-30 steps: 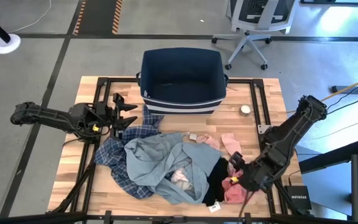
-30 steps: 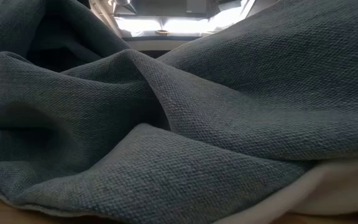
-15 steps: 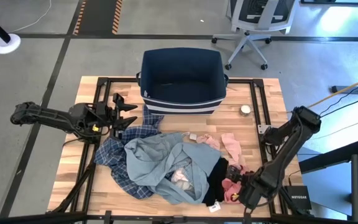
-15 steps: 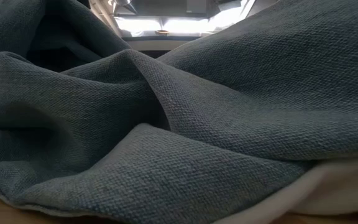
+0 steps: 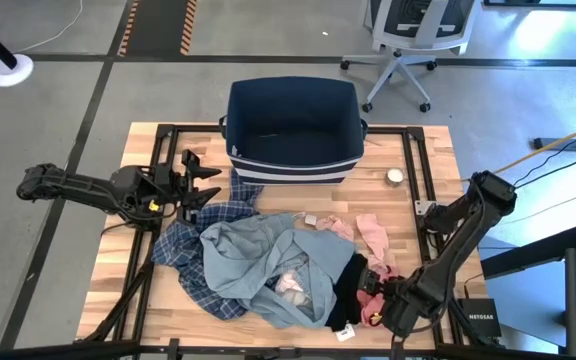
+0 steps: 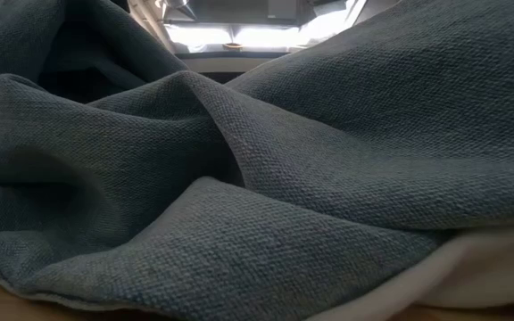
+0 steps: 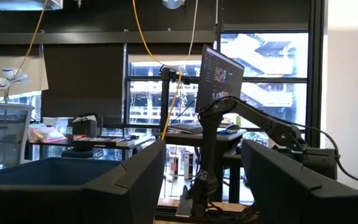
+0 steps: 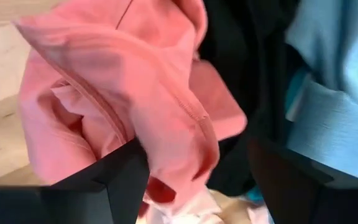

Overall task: Sort clothes
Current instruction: Put the pink underwear into the blue laundry bin

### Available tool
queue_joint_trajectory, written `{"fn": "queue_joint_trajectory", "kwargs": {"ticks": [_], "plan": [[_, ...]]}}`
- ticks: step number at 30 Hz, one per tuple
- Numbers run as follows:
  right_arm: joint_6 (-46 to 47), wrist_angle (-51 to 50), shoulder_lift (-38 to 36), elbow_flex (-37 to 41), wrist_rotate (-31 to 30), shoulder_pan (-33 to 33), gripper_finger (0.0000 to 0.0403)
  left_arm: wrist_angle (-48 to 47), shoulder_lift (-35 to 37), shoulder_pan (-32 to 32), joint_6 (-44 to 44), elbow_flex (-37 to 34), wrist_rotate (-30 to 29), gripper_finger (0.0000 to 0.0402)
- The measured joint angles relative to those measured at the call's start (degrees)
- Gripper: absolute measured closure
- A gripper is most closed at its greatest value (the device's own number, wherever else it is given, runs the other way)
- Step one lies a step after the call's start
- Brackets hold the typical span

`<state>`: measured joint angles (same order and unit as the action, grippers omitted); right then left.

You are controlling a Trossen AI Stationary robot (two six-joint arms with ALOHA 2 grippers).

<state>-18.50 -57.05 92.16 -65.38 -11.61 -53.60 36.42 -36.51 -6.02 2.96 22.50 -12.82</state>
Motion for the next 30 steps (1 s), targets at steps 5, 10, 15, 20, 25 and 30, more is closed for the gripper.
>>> {"fn": "queue_joint_trajectory", "kwargs": {"ticks": [5,10,15,20,25,30], "plan": [[0.1,3.4,0.1,2.9,1.6,0.0,0.0154,0.0,0.0,0.0,0.0,0.0,0.0,0.0194],[0.2,3.5,0.0,2.4,2.0,0.5,0.0256,0.0,0.0,0.0,0.0,0.0,0.0,0.0194],[0.2,3.0,0.0,1.1,2.9,1.3,0.038,-0.1,0.0,0.0,0.0,0.0,0.0,0.0194],[0.1,-0.9,0.0,-3.7,3.3,3.4,0.0368,-0.3,0.0,0.0,0.0,0.0,0.0,0.0194],[-1.7,-9.4,0.0,-12.1,1.9,6.3,0.0387,-0.3,0.0,0.0,0.0,0.0,0.0,0.0194],[-3.1,-14.1,-0.1,-21.4,-2.0,10.1,0.0383,-0.3,0.0,0.0,0.0,0.0,0.0,0.0194]]}}
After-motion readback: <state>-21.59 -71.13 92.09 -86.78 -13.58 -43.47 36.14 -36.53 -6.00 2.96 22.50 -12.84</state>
